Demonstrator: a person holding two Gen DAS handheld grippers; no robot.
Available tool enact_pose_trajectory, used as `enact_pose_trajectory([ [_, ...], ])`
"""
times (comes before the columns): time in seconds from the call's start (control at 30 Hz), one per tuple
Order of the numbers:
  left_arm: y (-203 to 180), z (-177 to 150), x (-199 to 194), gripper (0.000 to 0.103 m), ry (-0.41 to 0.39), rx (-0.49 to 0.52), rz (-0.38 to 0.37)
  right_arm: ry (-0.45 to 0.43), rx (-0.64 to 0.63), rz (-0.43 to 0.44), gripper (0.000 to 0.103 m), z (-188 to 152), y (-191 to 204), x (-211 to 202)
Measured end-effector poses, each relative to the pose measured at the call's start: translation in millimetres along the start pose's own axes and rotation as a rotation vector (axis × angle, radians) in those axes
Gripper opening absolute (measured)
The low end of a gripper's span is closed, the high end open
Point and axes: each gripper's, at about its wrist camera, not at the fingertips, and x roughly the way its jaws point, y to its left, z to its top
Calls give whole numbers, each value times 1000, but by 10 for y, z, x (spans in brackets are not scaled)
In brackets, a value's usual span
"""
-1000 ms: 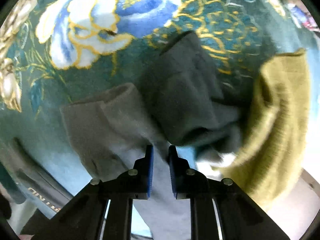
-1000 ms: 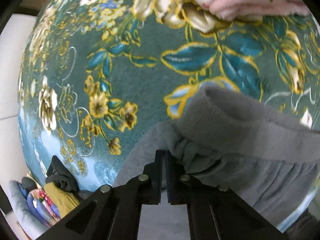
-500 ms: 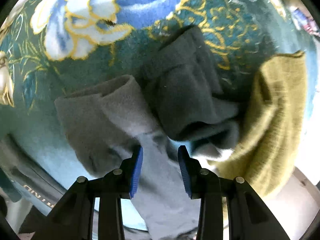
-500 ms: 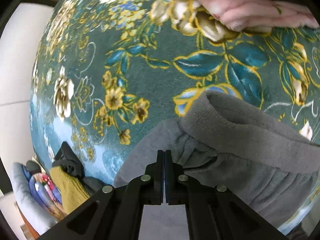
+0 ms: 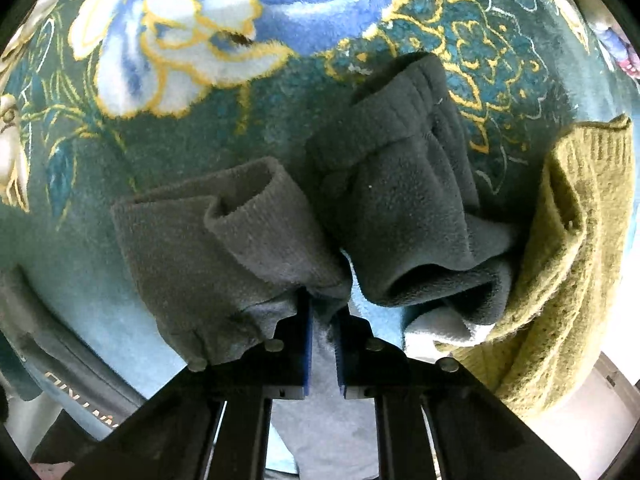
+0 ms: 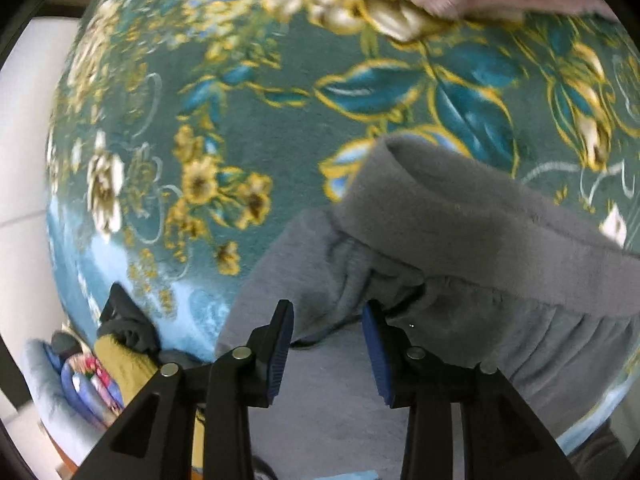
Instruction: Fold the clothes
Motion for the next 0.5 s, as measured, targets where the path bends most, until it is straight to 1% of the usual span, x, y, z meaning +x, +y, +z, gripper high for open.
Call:
enact_pose_trajectory([
  [0.07, 10, -12, -6, 8, 1, 3, -8, -35, 17, -12, 36, 44, -12, 34],
  [0.1, 13, -19, -12, 8, 1, 5, -11, -53, 31, -23, 25, 67, -23, 49],
  [0.13, 13, -31, -27, 7, 0, 11, -15, -56, 42, -25, 17, 80, -31, 64],
  [0.17, 13, -44, -42, 4, -1, 16, -18, -51, 46, -25, 5, 85, -29, 75],
  [0.23, -11, -82, -123, 3, 1, 33, -32, -52, 31, -26, 4, 88, 19, 21],
  [0.27, -46, -100, -195, 2, -2, 51, -50, -69, 21, 9, 4, 100, 66, -85],
  [0.3, -104, -114, -303, 2, -16, 85, -83, -97, -3, 67, 4, 122, 132, -241],
  [0.33, -162, -123, -417, 2, -41, 124, -114, -128, -39, 127, 4, 147, 205, -403],
  [0.37, -196, -135, -514, 2, -64, 155, -130, -161, -104, 157, 4, 173, 293, -560],
  [0.4, -230, -146, -612, 2, -86, 186, -146, -174, -170, 154, 4, 190, 361, -655],
  [0.43, -253, -160, -693, 2, -103, 211, -159, -163, -203, 145, 4, 193, 384, -685],
  [0.47, -205, -160, -736, 2, -97, 215, -162, -146, -208, 147, 4, 191, 363, -706],
  [0.5, -50, -80, -862, 2, -91, 219, -167, -136, -202, 157, 4, 173, 318, -730],
])
